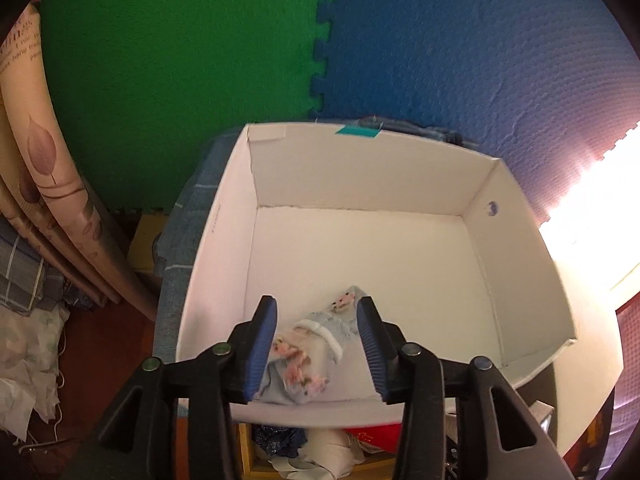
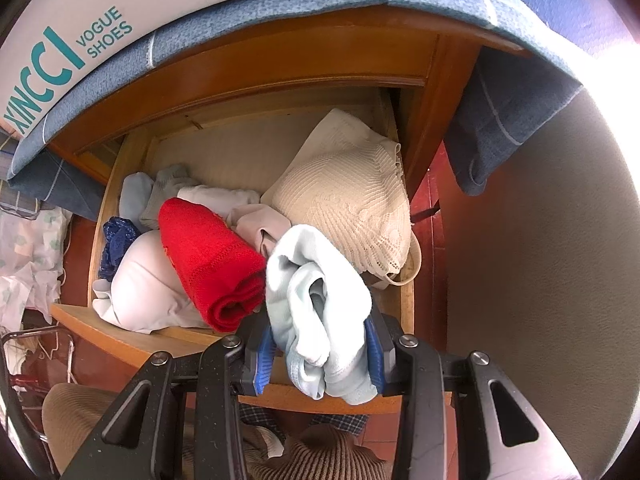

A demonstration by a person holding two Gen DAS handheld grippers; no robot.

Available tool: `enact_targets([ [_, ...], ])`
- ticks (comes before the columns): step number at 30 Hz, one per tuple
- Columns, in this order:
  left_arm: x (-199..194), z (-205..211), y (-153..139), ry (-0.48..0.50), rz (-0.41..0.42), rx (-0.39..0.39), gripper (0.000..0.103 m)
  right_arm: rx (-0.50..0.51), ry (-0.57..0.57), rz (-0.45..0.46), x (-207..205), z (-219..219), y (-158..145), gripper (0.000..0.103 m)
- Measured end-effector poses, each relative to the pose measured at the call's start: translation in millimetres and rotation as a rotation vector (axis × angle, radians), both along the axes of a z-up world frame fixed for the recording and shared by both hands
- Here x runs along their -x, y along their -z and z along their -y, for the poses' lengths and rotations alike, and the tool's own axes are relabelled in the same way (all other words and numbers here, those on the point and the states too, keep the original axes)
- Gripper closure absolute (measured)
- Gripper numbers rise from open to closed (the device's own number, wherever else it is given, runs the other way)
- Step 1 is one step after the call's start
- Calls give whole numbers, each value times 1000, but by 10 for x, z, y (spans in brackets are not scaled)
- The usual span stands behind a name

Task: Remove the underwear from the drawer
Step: 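Withdraw the left gripper from the white box, then carry the light blue sock into the white box and open the right gripper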

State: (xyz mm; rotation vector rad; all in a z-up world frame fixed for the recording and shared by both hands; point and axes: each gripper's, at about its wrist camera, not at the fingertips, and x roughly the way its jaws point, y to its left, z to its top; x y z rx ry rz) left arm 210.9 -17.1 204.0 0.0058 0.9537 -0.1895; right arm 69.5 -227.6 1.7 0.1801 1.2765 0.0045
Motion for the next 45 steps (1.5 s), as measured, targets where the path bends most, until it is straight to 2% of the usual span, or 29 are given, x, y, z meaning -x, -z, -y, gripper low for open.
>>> enact_targets([
  [8,504,-203,-296,-35,111,31,56,-10,10,48,44,44,-68,68],
  [15,1135,-471,-216,-107,182,-20,47,-76,29,92,81,135,-146,68],
  [18,1359,-581,-24,-144,184,-39,45,-85,22,100,82,130,-187,68],
  [22,1504,-664,390,-185,111,-51,45,-74,-5,101,93,76,-270,68],
  [31,1662,-570,1230,-236,4,-76,45,-37,-83,150,219,-10,-739,68],
  [37,1667,-538,1535,-252,-12,-96,45,-51,-112,228,298,14,-1287,68],
  [45,1640,-614,1749,-289,-52,-86,45,-65,-123,380,158,59,-2193,68],
])
